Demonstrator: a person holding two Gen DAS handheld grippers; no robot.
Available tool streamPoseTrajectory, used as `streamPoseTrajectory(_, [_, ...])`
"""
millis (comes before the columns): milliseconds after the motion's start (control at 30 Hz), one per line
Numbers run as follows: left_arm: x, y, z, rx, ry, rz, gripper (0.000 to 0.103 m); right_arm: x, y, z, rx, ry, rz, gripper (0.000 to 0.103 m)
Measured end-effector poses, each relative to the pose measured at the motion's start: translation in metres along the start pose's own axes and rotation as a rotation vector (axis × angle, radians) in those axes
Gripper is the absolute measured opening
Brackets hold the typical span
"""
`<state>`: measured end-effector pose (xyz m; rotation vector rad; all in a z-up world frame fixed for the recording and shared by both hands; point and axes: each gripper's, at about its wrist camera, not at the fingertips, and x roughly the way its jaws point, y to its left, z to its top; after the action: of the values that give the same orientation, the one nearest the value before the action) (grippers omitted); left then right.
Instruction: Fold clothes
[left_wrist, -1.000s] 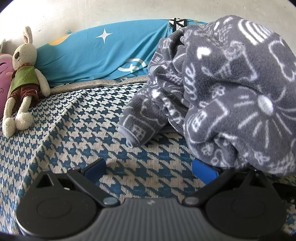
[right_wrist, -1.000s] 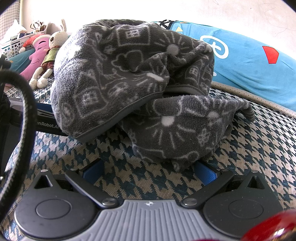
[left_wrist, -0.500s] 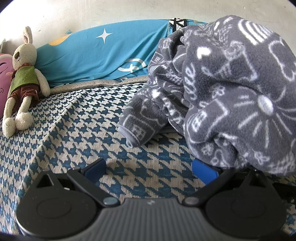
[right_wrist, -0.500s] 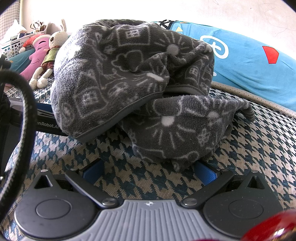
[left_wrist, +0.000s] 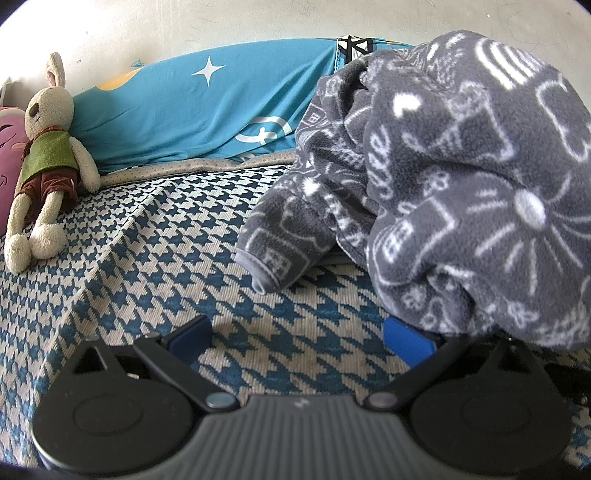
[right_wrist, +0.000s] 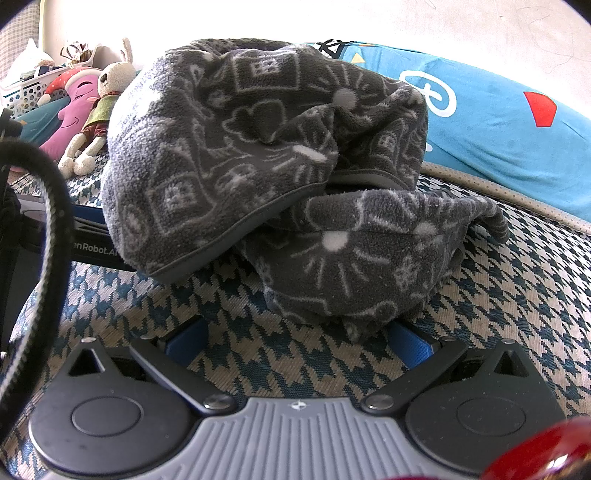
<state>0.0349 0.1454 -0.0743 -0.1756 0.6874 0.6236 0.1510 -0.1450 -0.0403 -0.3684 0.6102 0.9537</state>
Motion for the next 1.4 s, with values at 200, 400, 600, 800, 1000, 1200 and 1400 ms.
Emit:
streamPoseTrajectory(200, [0.000, 0.000, 0.000, 0.000, 0.000, 0.000, 0.103, 0.000, 0.000, 0.000, 0.000, 0.000, 0.000, 0.103])
streamPoseTrajectory(400, [0.000, 0.001, 0.000, 0.000, 0.000, 0.000, 0.103, -0.001, 0.001, 0.000, 0.000, 0.000, 0.000, 0.103])
streamPoseTrajectory(600, [0.000, 0.000, 0.000, -0.001, 0.000, 0.001, 0.103, -0.001, 0.001, 0.000, 0.000, 0.000, 0.000, 0.103])
streamPoseTrajectory(800, [0.000, 0.000, 0.000, -0.001, 0.000, 0.001, 0.103, -0.002, 0.001, 0.000, 0.000, 0.000, 0.000, 0.103])
streamPoseTrajectory(1000, [0.000, 0.000, 0.000, -0.001, 0.000, 0.001, 0.103, -0.005, 0.000, -0.001, -0.001, 0.000, 0.000, 0.103])
streamPoseTrajectory(1200, [-0.005, -0.005, -0.001, 0.000, 0.000, 0.002, 0.103, 0.002, 0.001, 0.002, 0.000, 0.000, 0.000, 0.103])
streamPoseTrajectory(1400, [0.001, 0.001, -0.001, 0.001, 0.000, 0.003, 0.103, 0.037, 0.013, 0.031, -0.003, -0.001, 0.004, 0.103])
